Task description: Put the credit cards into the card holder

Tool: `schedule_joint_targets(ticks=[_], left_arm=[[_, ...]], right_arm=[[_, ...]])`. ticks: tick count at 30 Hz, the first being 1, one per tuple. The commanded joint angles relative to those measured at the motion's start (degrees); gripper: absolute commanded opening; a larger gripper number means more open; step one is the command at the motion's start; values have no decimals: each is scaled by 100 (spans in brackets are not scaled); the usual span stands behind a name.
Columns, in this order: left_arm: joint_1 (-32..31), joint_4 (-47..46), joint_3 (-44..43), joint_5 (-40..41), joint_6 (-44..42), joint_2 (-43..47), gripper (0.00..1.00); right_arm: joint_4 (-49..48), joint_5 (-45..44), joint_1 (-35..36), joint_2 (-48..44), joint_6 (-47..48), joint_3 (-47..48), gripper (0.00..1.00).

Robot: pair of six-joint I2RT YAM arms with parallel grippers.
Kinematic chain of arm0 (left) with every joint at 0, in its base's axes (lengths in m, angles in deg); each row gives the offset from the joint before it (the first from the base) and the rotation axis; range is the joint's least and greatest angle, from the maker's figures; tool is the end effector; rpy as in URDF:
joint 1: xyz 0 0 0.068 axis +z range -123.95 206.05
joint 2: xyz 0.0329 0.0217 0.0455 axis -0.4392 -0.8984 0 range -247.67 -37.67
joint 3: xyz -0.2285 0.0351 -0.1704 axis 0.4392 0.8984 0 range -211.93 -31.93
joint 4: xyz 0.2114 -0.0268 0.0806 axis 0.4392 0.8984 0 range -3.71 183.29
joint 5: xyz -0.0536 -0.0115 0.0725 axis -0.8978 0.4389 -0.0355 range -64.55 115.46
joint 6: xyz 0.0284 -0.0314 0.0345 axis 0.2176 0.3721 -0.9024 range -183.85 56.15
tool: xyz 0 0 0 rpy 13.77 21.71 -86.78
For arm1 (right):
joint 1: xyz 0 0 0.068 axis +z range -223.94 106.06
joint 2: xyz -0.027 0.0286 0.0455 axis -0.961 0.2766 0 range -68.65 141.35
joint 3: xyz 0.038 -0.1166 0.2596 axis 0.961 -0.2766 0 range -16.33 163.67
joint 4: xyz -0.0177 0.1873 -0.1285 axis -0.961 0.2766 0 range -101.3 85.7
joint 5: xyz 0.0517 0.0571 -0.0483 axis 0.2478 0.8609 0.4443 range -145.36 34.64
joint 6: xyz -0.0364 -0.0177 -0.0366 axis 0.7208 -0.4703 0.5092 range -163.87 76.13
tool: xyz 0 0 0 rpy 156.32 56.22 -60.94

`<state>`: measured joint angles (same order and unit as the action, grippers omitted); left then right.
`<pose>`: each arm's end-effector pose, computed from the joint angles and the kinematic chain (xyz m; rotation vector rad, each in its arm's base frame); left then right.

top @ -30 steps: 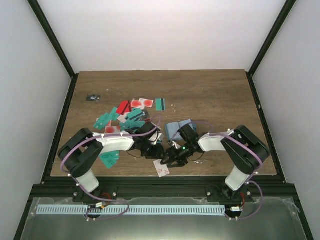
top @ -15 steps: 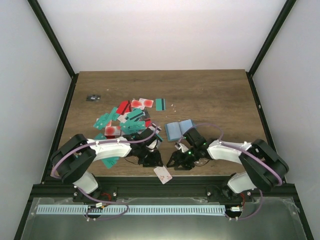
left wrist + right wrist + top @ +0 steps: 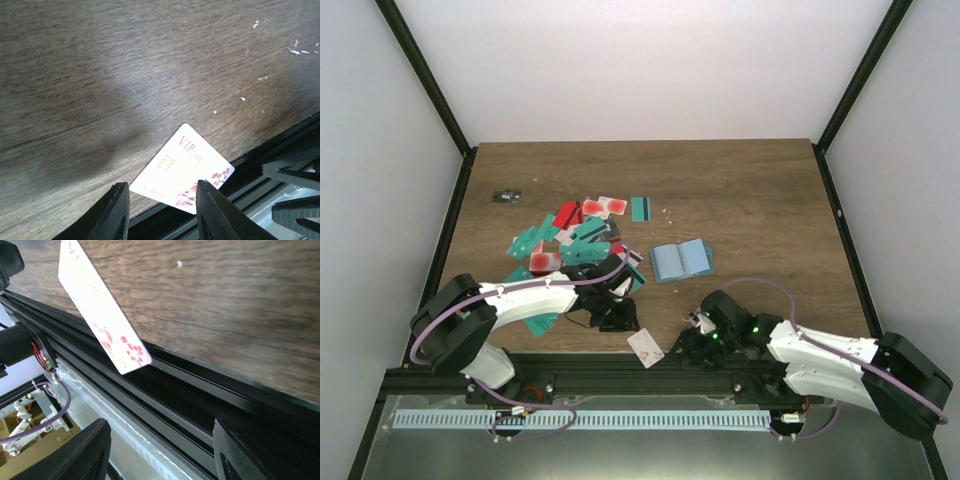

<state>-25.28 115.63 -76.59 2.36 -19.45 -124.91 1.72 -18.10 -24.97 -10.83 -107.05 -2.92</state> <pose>0.1352 -0.1919 0.1926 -0.2752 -2.9475 0.7546 0.0608 0.1036 0.1593 -0.0693 -2.6913 -1.1536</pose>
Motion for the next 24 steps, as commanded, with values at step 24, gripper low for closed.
schedule_joint_targets(ticks=[24], left_arm=[[-93,-642,213,-626,-415,-584,35]], right_arm=[[-4034,-2032,1431,1780,-2699,-778,34]])
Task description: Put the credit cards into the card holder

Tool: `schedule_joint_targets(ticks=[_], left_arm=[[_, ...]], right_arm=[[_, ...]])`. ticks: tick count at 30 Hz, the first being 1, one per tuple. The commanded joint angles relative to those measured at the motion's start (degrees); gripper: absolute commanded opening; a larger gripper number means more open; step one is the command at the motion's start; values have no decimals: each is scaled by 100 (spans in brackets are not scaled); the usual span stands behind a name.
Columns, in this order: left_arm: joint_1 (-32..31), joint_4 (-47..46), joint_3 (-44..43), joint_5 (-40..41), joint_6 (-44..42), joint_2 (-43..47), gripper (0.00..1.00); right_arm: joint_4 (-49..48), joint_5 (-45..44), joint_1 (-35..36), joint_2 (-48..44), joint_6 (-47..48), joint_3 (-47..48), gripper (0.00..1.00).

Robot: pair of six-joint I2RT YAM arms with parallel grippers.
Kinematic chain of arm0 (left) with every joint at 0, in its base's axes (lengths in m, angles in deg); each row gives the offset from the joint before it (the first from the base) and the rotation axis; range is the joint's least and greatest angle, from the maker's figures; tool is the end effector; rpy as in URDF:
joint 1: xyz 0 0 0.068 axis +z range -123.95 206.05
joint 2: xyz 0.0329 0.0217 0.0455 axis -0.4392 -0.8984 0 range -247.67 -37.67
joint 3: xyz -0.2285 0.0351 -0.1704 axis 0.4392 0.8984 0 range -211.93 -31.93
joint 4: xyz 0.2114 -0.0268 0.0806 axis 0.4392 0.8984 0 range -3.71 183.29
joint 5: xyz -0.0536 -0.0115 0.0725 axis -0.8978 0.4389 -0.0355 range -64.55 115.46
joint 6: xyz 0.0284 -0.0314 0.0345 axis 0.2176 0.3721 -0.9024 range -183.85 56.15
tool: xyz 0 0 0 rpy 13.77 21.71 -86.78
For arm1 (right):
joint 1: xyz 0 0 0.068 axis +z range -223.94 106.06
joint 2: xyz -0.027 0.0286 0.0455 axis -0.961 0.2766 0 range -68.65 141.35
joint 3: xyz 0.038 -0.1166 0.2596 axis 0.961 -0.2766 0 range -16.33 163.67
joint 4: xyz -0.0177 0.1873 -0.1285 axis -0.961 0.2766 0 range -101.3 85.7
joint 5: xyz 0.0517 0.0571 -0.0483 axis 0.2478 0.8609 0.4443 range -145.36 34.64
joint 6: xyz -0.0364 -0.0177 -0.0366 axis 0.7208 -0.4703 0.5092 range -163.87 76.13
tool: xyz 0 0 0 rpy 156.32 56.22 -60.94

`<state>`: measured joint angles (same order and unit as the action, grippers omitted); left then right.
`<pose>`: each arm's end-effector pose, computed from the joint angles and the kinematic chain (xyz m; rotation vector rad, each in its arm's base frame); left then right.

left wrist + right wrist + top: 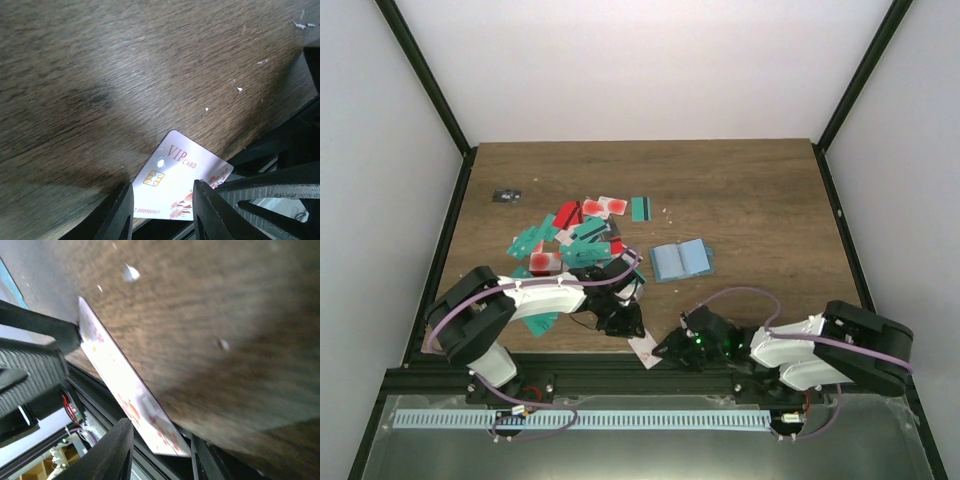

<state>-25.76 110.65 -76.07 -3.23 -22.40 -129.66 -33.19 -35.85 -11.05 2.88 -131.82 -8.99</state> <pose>0.1387 -0.2048 0.1766 -0.3740 -2.8493 0.8308 0.0605 0.1451 0.1431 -0.3917 -2.7255 -1.2936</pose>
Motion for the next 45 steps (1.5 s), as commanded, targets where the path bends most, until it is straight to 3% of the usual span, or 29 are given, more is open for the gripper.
schedule_joint_targets(ticks=[1,7,12,20,26,31,37,41,45], left_arm=[[-43,-155,187,-67,-120,-114,35],[-46,-275,321,-62,-86,-59,35],[-48,-193,206,79,29,162,34],[39,1051,-850,1128,255,1230,39],[281,1510,-1259,1470,387,1843,42],[527,1433,-1246,1378,390,2022,41],[1026,1057,-1242,941,90,1810,38],[1380,779,-1297,537,-347,1313,36],[1603,670,-1650,192,-793,472,32]], right_arm=[[-707,-239,39,515,-247,-204,33],[-1202,-182,39,737,-346,-362,17],[-391,-23,38,279,-188,-191,1],[1685,-125,-283,-1668,524,350,1],[2180,573,-1672,-2371,1703,758,1],[2316,1635,-3318,-2027,2890,1286,1],[1911,2895,-4957,-744,4070,1867,1],[1961,3233,-5289,273,5011,2403,1],[1807,3167,-5322,889,5328,2676,1]])
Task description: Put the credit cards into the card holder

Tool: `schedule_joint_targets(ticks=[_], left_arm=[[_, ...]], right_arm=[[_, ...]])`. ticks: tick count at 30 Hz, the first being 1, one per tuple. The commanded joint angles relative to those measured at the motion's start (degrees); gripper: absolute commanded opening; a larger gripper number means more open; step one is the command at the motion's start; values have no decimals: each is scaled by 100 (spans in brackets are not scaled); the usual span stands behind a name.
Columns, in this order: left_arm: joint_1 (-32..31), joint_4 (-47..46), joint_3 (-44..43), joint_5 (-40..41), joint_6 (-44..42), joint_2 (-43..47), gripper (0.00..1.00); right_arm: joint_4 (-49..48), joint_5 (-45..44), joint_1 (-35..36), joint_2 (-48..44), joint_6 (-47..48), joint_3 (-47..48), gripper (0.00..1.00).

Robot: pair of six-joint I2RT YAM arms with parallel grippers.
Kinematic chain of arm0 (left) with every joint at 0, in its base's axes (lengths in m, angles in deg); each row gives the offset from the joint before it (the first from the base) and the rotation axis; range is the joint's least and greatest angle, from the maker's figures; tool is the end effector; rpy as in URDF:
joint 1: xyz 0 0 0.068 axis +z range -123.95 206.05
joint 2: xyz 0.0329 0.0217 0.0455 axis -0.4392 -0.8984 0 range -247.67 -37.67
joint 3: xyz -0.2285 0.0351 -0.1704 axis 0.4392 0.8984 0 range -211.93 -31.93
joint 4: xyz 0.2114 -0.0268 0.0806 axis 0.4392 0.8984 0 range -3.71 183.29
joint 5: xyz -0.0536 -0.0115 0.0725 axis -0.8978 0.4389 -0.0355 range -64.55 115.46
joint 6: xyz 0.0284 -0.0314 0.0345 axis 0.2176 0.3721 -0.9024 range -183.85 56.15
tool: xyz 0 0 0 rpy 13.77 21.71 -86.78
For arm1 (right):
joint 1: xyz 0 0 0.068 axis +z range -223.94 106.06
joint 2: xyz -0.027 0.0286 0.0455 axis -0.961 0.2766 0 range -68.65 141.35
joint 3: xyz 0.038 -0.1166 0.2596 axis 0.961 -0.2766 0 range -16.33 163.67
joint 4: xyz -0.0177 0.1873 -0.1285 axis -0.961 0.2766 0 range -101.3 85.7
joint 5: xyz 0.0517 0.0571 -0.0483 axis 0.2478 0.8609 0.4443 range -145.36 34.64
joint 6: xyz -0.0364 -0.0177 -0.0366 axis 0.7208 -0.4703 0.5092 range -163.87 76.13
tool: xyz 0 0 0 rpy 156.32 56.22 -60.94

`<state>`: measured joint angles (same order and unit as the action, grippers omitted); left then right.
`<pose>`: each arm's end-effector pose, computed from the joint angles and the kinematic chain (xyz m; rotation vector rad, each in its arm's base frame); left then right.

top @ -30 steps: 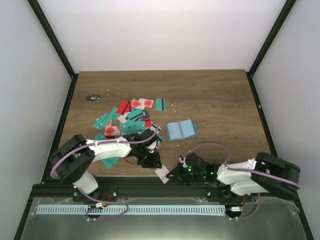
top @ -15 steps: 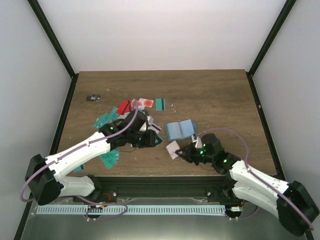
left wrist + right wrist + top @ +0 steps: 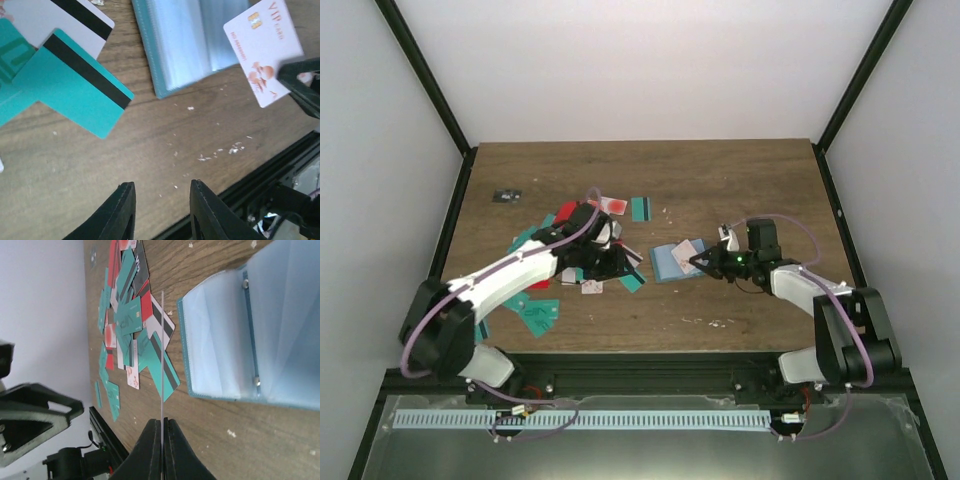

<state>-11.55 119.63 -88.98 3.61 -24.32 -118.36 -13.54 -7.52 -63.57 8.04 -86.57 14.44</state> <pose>0.1890 -0.1627 0.2694 0.1123 2.7771 -0.9313 0.2070 0.0655 0.2085 0.2313 2.4396 1.4156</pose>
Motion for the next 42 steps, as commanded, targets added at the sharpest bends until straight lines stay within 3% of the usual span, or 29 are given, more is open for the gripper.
schedule_joint_targets(ticks=[1,14,29,42], left_arm=[[228,-237,-511,-554,-700,-859,31],[392,-432,-1427,-1011,-1065,-2701,22],[415,-353,-1655,-979,-1273,-3221,14],[413,-196,-1882,-1008,-1435,-3571,13]], right_arm=[[-186,298,-70,467,877,372,1],[-341,17,-99,1400,1351,729,1],[-626,96,-334,1647,1508,690,1],[-1482,472,-334,2222,1468,365,1]])
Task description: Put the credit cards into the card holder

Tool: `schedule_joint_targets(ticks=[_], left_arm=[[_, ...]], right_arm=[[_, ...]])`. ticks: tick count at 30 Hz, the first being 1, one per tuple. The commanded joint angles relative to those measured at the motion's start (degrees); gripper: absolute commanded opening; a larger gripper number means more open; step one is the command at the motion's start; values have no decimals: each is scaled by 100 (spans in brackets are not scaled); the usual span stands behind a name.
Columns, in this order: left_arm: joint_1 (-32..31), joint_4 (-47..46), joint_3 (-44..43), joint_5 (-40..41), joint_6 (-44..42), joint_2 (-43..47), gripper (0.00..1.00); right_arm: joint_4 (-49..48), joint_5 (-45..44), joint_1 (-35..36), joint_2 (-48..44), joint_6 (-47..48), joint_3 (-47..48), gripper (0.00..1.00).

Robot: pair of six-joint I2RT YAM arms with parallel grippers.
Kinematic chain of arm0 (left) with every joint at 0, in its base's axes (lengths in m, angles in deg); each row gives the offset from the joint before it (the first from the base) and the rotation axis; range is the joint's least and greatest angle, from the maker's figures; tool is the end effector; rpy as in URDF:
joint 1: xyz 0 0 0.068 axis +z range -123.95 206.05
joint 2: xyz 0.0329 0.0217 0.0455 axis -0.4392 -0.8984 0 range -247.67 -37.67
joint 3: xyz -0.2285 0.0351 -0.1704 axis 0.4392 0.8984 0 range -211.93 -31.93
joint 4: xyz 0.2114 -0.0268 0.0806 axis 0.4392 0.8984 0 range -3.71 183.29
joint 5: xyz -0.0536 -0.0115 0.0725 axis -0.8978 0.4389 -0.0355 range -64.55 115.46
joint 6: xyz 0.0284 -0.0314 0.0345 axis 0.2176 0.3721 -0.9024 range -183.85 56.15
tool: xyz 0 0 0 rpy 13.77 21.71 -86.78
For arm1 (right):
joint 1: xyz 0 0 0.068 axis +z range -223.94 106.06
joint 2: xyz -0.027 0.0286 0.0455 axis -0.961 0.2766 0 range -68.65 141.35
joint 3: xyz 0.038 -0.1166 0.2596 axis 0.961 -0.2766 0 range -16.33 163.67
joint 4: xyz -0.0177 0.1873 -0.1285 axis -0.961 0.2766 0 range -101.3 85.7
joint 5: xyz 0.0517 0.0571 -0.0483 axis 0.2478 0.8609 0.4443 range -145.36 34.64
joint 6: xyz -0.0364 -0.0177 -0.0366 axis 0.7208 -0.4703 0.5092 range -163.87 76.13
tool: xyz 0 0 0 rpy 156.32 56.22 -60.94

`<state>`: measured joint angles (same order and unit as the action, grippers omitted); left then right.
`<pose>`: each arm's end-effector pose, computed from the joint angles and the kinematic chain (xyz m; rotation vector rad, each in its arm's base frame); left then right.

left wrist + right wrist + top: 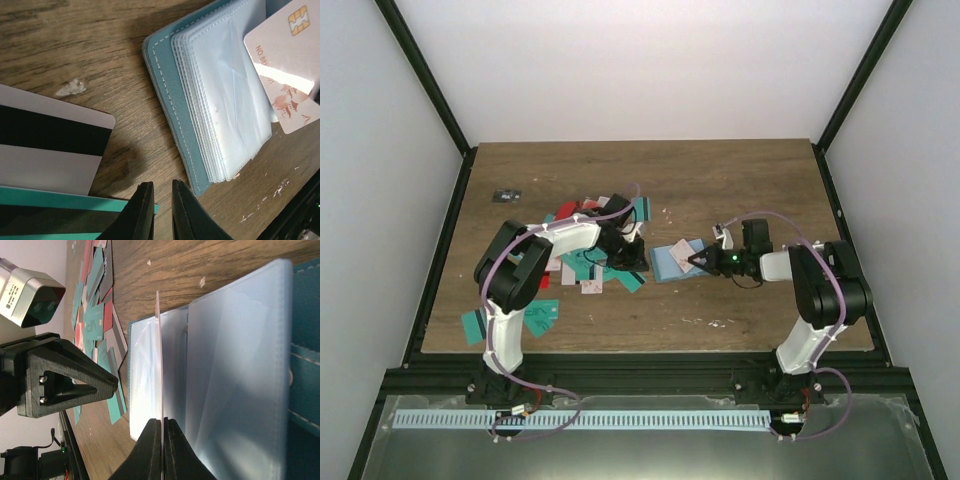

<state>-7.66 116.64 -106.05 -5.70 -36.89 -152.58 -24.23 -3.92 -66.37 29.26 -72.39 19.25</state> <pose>0.2962 -0.2204 0.1758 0.3136 2.9673 -0.9671 0.2652 0.0641 0.1591 0.0156 2.4370 1.3738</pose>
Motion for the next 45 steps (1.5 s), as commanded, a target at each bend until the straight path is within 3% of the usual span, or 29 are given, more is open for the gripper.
schedule_joint_targets(ticks=[1,10,28,45], left_arm=[[25,105,-180,-83,-202,-184,13],[27,124,-309,-135,-320,-503,13],[23,214,-305,-241,-464,-620,13],[27,-96,-59,-454,-166,-548,12]], right_arm=[[-491,126,-52,129,33,-146,1],[-873,160,26,381,-10,-322,1],[-1859,-89,636,824,-963,-235,1],[-2686,-1309,1144,494,-2111,-921,1]])
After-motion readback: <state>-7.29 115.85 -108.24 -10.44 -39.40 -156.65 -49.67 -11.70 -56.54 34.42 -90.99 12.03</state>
